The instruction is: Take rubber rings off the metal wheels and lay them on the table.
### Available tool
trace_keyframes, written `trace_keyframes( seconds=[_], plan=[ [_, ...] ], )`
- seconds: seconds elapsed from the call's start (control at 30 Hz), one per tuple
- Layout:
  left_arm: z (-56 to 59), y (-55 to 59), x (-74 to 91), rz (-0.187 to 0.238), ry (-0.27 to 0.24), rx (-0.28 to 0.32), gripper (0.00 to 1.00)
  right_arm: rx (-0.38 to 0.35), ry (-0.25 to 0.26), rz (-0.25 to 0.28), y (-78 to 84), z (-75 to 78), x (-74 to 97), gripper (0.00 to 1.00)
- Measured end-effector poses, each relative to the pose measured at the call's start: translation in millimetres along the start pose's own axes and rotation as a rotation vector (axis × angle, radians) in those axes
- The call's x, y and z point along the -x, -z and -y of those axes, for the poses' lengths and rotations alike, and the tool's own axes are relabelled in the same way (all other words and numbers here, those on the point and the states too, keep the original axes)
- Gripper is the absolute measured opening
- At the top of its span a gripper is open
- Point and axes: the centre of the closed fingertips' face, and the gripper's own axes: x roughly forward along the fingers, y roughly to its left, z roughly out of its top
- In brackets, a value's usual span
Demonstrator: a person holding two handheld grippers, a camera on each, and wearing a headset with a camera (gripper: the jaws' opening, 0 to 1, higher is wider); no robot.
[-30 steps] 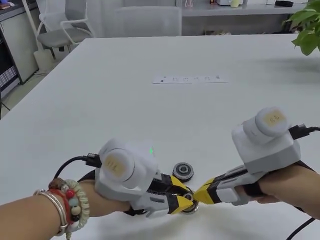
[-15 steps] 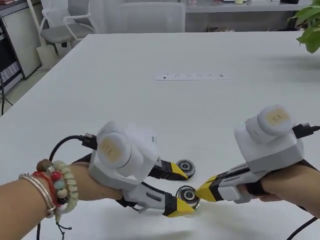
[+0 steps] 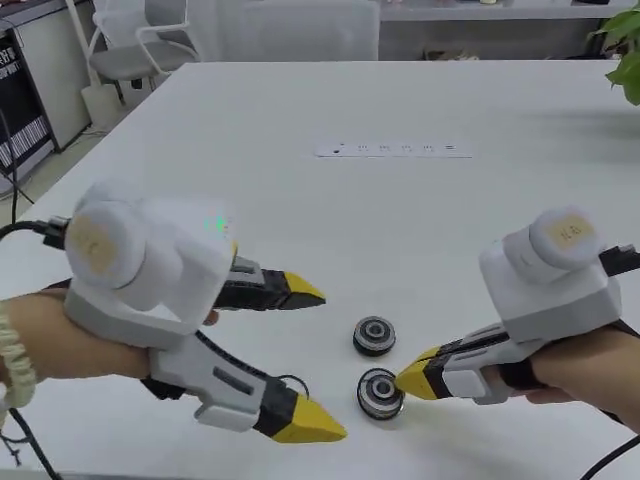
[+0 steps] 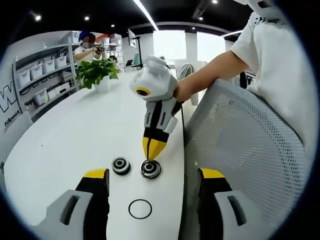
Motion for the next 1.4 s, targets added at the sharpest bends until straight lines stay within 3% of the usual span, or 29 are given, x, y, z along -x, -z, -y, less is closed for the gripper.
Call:
trace_keyframes(
  seconds=[0.13,0.47,0.7,0.9,1.17,1.4],
  plan=[
    [-3.8,10.7,20.0,-0.012,-0.05,0.033,0.75,0.006,-0.003,-0.003,0.3,-1.4,-0.5,0.0],
    [-7.4,32.2,54.1,0.034,-0.175,0.147,0.84,-0.001,-0.01,0.002,-0.7,-2.8,-0.2,0.0],
    [-3.5,47.9,58.9,0.043,-0.216,0.203,0.84,-0.003,-0.015,0.005,-2.5,-5.2,-0.3,0.0],
    [2.0,57.2,56.7,0.041,-0.221,0.238,0.83,-0.004,-0.022,0.028,-11.0,-9.3,3.0,0.0],
    [0.7,55.9,54.9,0.05,-0.231,0.25,0.84,0.041,-0.006,0.06,-28.4,-11.9,9.0,0.0],
    [-0.2,55.7,55.2,0.06,-0.236,0.261,0.86,0.074,-0.01,0.096,-53.4,-16.9,16.7,0.0]
  ],
)
